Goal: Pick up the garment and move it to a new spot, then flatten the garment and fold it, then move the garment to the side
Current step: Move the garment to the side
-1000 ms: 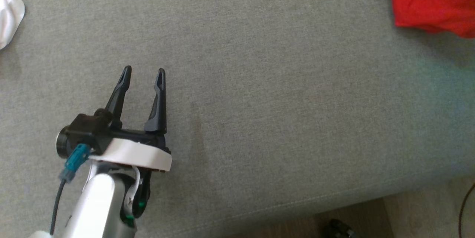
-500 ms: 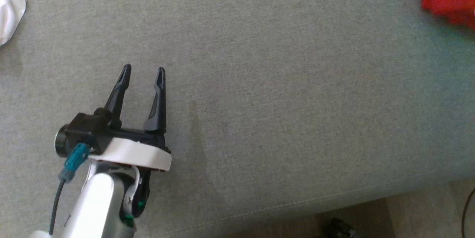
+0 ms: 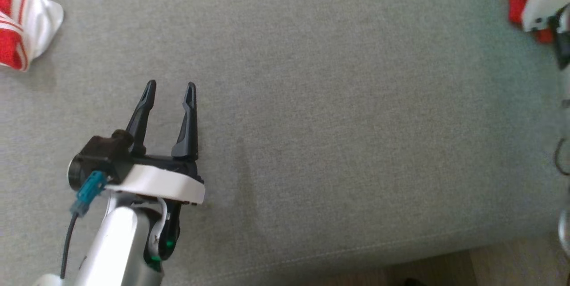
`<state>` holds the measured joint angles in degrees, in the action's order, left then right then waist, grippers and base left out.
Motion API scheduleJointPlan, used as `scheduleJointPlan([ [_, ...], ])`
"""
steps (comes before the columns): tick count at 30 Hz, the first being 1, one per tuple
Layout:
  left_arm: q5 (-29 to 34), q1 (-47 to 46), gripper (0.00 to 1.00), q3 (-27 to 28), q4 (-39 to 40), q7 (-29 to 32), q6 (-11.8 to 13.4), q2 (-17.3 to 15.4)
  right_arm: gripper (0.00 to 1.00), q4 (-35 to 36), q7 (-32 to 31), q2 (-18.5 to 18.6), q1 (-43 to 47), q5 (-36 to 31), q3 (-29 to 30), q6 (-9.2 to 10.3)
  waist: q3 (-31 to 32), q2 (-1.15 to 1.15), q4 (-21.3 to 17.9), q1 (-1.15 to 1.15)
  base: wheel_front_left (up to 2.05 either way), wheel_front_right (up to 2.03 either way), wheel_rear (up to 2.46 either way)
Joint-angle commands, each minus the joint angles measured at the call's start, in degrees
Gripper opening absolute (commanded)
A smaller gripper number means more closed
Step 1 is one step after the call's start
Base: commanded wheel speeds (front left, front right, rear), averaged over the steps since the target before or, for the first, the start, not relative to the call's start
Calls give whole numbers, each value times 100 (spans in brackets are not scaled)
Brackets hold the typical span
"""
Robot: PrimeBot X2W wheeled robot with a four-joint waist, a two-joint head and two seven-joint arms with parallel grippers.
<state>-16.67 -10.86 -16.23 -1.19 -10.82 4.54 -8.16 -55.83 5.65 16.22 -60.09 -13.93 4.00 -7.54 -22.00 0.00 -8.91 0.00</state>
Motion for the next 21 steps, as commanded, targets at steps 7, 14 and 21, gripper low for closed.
scheduleJointPlan([
  [7, -291, -160, 100, 385, -268, -238, 72, 83, 100, 227, 582, -633, 461, 603, -300, 5, 724, 0, 203, 0, 0, 0, 0],
  [14, -462, 134, 100, 625, -735, -388, 114, 215, 100, 752, 842, -1117, 1538, 1330, -466, 5, 1477, 0, 347, 0, 0, 0, 0],
  [21, -418, 594, 100, 808, -957, -415, 155, 330, 100, 1743, 912, -1324, 3022, 1638, -472, 5, 2043, 0, 474, 0, 0, 0, 0],
])
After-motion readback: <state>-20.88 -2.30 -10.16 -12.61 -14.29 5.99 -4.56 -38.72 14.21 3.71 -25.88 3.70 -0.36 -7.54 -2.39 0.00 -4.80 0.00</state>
